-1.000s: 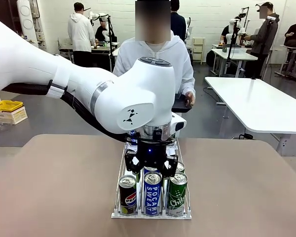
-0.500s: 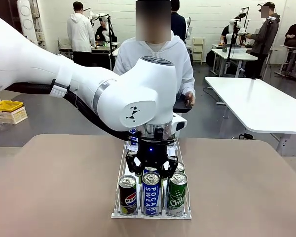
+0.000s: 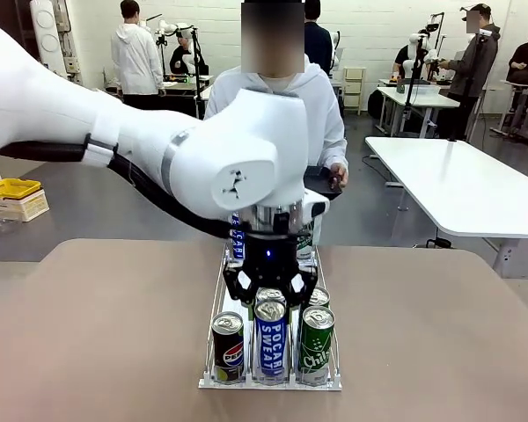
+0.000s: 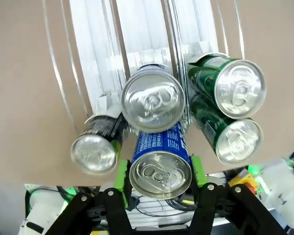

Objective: Retrieve and hand over the desired beverage to the person.
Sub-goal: Pick up another can of the same type that the person held from the Automatic Can Dispenser.

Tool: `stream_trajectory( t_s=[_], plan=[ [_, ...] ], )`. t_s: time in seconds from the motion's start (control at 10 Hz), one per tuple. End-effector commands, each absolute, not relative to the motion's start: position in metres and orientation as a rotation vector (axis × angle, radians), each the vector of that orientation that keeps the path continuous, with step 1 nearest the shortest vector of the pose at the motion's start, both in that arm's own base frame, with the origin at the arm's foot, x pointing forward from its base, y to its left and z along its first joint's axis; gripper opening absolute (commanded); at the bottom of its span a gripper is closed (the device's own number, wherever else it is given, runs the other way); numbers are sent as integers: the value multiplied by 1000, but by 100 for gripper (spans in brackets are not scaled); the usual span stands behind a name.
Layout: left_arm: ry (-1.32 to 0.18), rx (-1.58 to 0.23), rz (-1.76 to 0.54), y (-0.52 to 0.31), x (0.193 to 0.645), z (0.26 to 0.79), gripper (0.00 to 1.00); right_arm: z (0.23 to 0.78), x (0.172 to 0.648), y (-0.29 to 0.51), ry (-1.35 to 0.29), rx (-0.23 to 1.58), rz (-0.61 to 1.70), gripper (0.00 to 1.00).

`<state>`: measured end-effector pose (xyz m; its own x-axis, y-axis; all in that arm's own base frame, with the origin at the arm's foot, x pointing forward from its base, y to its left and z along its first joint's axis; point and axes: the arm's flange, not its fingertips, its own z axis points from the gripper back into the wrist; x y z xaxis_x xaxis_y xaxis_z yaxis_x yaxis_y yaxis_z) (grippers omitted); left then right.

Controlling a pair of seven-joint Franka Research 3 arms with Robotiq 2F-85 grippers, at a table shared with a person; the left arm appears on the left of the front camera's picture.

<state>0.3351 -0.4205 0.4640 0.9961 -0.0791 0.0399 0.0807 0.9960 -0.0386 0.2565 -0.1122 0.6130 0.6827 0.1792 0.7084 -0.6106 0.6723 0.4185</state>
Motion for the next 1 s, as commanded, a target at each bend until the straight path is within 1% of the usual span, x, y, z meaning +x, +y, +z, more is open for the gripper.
stream_trajectory(
  t_s=[0.0, 0.1, 0.2, 0.5, 0.7, 0.9],
  plan=[
    [-86, -70, -29, -403, 322, 538, 38, 612, 258, -111, -699, 725, 502, 100],
    [-106, -50, -4, -399, 320, 570, 38, 612, 258, -111, -699, 725, 502, 100],
    [-95, -52, -15, -400, 317, 598, 38, 612, 258, -111, -699, 725, 502, 100],
    [-106, 58, -59, -404, 320, 659, 38, 612, 258, -111, -699, 725, 502, 100],
    [-108, 40, -80, -397, 343, 686, 38, 612, 258, -111, -699, 725, 502, 100],
    [-103, 14, -99, -391, 367, 688, 38, 612, 258, -111, -699, 725, 502, 100]
  ],
)
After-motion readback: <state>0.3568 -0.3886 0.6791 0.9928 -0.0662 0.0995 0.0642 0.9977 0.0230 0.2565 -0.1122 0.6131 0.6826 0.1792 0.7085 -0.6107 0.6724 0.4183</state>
